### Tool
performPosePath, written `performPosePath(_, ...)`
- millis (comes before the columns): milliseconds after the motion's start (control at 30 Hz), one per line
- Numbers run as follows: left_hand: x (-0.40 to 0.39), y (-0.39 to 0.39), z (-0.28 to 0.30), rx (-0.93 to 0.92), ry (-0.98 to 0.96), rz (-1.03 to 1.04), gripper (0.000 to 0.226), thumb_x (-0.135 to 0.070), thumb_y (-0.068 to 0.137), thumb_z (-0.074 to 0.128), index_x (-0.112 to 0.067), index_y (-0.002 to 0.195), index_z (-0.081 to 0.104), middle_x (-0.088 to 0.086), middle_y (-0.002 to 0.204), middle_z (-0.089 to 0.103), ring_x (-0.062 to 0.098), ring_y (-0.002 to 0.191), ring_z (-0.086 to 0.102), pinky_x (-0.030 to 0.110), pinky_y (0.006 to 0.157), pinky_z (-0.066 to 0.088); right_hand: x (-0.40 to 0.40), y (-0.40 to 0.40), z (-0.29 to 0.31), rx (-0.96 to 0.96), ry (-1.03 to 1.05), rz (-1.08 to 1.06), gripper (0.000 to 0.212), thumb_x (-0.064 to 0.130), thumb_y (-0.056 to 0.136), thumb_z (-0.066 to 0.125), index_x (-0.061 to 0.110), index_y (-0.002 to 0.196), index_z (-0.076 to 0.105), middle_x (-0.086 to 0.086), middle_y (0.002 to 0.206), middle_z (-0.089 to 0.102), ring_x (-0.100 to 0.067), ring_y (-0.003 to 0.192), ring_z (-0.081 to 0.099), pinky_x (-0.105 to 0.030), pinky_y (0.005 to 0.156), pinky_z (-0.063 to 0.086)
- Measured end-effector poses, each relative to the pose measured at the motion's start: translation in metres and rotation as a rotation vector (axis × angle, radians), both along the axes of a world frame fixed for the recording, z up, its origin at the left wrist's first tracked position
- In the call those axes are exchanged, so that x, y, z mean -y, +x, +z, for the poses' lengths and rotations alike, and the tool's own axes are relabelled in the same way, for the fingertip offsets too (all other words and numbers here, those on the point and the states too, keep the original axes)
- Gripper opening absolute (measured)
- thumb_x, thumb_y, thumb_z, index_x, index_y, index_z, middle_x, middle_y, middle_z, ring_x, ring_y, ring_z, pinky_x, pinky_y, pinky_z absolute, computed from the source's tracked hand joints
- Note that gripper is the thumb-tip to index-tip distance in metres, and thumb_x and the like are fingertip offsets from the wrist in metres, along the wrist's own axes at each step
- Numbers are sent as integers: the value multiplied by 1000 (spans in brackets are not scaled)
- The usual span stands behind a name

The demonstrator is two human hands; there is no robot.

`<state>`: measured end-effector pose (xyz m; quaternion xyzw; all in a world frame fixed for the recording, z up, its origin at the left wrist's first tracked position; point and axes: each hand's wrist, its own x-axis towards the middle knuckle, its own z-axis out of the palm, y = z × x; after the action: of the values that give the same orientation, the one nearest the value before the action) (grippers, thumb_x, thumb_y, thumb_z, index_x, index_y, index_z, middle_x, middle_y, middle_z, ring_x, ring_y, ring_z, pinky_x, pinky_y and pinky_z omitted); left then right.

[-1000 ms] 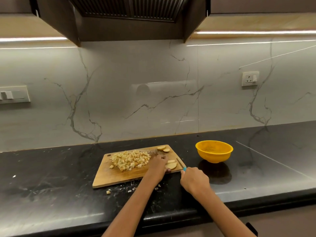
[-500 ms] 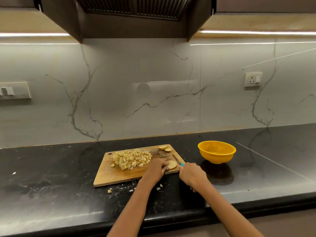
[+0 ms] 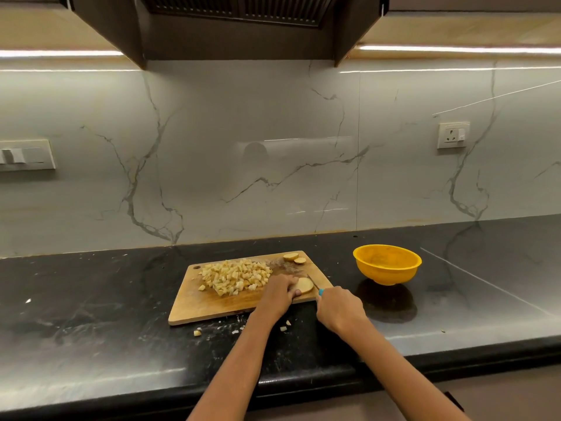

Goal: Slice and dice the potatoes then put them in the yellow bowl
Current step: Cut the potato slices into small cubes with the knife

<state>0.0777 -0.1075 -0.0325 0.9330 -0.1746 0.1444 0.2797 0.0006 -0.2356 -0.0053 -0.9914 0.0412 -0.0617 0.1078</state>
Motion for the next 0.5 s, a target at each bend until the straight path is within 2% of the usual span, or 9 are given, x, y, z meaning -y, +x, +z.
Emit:
performPosePath(133,1,2,-1,3,-31,21,40,-11,93,55,-1,131,51,12,137,50,23,128,44,24,104,30,2,1,0,-13,33,-11,32,25,100,40,7,118,59,-9,114,64,-22,102,63,-31,83,51)
performPosePath(300,0,2,-1,30,-55,21,46,-21,90,59,-5,132,50,8,138,50,20,129,43,27,107,28,7,0,-1,15,225,-89,43,38,102,34,5,120,57,-8,110,63,-21,97,64,-30,78,53)
performPosePath(333,0,3,-1,35,-66,17,44,-20,89,60,-6,130,53,7,135,53,19,127,46,26,105,31,6,0,-1,2,257,-88,44,38,102,33,5,119,57,-9,106,63,-20,92,65,-30,76,55)
performPosePath(400,1,3,0,38,-69,-6,33,-20,89,60,-6,119,62,7,120,63,17,110,55,21,89,37,3,-1,-1,-31,300,-82,44,38,102,32,4,114,56,-8,94,61,-17,80,63,-29,70,54)
performPosePath(433,1,2,0,41,-54,-16,27,-20,90,60,-5,111,66,9,111,66,16,101,57,19,80,36,0,-2,-1,-40,312,-84,42,38,102,31,5,111,56,-7,87,59,-16,75,61,-29,69,54)
performPosePath(500,1,1,0,53,-36,-30,22,-19,90,58,-4,104,67,11,104,66,20,97,57,20,73,32,-3,-3,-1,-48,317,-95,39,38,102,30,8,103,55,-4,76,55,-14,67,58,-29,71,56)
